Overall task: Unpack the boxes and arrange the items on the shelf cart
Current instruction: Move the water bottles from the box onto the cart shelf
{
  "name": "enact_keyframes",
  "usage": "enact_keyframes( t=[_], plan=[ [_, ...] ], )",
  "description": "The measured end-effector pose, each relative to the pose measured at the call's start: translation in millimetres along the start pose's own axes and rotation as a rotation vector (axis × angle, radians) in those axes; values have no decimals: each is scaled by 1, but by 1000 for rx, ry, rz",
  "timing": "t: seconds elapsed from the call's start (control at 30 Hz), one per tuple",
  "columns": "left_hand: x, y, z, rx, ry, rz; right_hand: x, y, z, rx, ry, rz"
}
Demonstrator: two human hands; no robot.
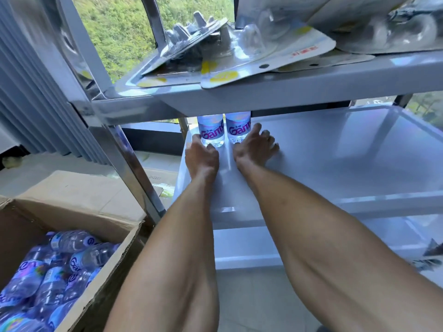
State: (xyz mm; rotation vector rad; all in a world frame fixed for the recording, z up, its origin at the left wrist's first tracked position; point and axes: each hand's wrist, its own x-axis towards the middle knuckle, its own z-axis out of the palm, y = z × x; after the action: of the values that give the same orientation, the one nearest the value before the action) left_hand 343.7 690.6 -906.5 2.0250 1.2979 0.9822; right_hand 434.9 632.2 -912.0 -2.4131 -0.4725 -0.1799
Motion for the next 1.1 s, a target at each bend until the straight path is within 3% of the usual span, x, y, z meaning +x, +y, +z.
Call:
enact_keyframes(
  t=[0.07,0.2,0.43,0.57,0.67,0.8,0.97,1.03,1.1],
  plan=[
    [-22,-3,-14,140,37,78,-16,7,-9,-29,-6,27],
    [-61,-1,-44,235,85,151,-53,11,-28,-64,-3,-96],
    [-141,-12,-111,301,74,78,-139,0,-60,63,-103,-153],
    [-171,-35,-168,455,63,67,-205,-13,-65,263,-158,-228],
    [-179,-60,-215,513,164,-82,-253,-29,-65,366,-251,-337],
    [-181,-109,-278,571,139,-289,-299,-61,-59,381,-342,-537],
    [-167,-155,-338,460,139,-597,-328,-117,-49,274,-211,-688],
    [-154,-156,-348,400,8,-717,-336,-132,-44,272,-196,-720],
    [-143,-154,-351,380,-286,-764,-337,-141,-39,219,-196,-712]
  ],
)
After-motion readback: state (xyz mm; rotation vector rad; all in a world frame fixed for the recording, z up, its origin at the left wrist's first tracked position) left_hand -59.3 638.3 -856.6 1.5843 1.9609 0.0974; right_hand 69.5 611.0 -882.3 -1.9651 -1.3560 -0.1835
